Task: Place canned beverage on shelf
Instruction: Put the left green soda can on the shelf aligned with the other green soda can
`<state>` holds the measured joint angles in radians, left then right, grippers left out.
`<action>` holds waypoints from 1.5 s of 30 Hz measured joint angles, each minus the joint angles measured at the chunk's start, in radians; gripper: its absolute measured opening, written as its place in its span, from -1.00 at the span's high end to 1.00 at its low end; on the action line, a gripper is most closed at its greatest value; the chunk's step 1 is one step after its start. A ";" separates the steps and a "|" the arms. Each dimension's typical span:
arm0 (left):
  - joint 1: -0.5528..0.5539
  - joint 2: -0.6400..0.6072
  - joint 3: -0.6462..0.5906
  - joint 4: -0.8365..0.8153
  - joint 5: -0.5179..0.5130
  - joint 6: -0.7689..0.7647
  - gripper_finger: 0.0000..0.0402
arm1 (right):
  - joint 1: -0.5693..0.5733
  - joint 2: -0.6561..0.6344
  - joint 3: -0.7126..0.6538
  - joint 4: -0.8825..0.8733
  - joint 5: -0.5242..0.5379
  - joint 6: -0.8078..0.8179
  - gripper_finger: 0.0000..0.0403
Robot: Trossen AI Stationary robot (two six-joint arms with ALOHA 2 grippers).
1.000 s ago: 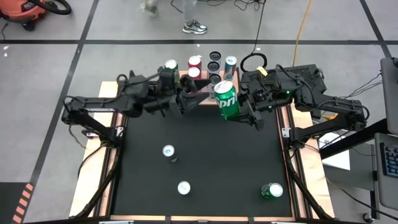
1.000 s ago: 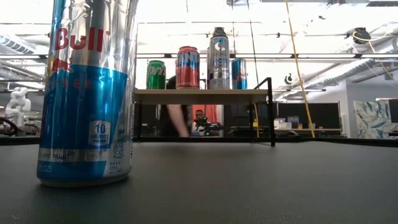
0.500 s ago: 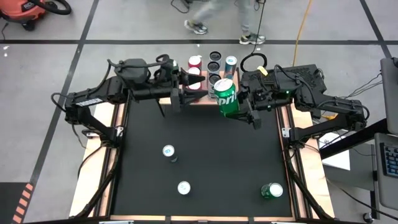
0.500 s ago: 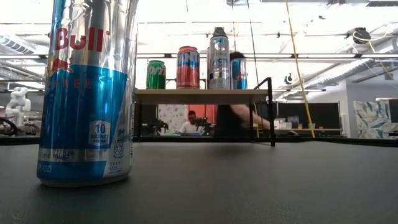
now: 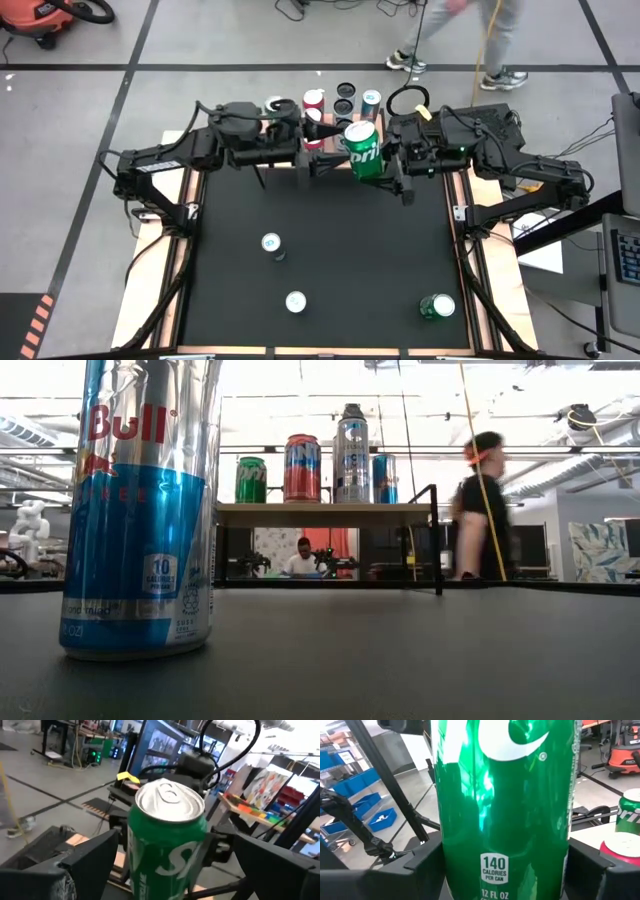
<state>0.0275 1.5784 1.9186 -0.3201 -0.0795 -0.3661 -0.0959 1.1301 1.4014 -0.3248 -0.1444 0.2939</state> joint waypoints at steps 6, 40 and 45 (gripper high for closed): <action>0.033 0.010 0.002 0.027 0.045 -0.020 -0.99 | 0.000 0.005 0.000 0.003 0.015 0.000 -0.43; 0.118 0.066 0.000 0.033 0.311 -0.118 -0.78 | 0.000 0.047 0.001 -0.001 0.010 -0.008 -0.43; 0.118 0.066 0.000 0.033 0.311 -0.116 -0.66 | 0.000 0.047 0.001 0.000 0.009 -0.008 -0.43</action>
<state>0.1455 1.6447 1.9186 -0.2871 0.2314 -0.4820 -0.0957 1.1774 1.4021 -0.3245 -0.1349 0.2855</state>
